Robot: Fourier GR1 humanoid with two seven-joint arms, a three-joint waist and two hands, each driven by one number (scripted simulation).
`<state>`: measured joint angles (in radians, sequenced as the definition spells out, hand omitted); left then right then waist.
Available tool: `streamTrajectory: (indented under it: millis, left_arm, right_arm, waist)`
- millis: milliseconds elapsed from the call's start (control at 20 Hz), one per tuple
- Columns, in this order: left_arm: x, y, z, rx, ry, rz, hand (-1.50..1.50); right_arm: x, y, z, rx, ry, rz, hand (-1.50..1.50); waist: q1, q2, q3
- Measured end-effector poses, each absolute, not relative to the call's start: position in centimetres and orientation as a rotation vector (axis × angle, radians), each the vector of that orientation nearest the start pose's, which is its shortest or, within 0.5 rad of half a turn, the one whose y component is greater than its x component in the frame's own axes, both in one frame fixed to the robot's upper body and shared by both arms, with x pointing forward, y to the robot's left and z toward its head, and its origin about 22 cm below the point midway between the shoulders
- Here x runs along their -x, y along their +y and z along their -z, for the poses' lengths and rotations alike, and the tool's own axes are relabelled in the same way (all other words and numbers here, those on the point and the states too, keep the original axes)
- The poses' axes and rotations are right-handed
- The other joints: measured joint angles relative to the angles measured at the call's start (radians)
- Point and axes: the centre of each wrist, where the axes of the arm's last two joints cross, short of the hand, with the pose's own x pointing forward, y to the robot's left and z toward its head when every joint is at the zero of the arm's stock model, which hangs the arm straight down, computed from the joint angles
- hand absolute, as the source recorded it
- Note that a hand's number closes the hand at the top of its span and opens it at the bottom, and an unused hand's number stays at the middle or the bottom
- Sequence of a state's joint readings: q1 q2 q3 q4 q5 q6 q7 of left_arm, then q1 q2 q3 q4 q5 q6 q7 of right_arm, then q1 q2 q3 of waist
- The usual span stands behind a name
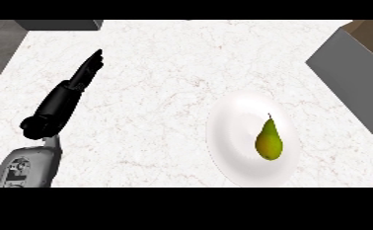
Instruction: Pick the bell pepper from the plate and place it in the cardboard box
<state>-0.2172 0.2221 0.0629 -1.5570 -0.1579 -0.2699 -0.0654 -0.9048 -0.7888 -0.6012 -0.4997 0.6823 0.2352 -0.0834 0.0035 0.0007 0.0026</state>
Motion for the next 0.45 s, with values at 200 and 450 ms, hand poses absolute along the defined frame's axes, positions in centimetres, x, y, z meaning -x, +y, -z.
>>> streamTrajectory:
  millis: [200, 450]
  left_arm:
    - [-28.9, 27.5, -6.5, -0.102, -1.744, 0.529, 0.0]
    - [-29.1, 26.5, -6.6, -0.096, -1.754, 0.533, 0.0]
  right_arm:
    - [-36.0, -50.5, -20.2, 0.75, -1.488, 0.038, -1.5]
    - [-33.6, -53.3, -19.6, 0.718, -1.539, 0.305, -1.5]
  waist:
    - [-0.004, 0.001, 0.001]
    - [0.003, 0.005, 0.0]
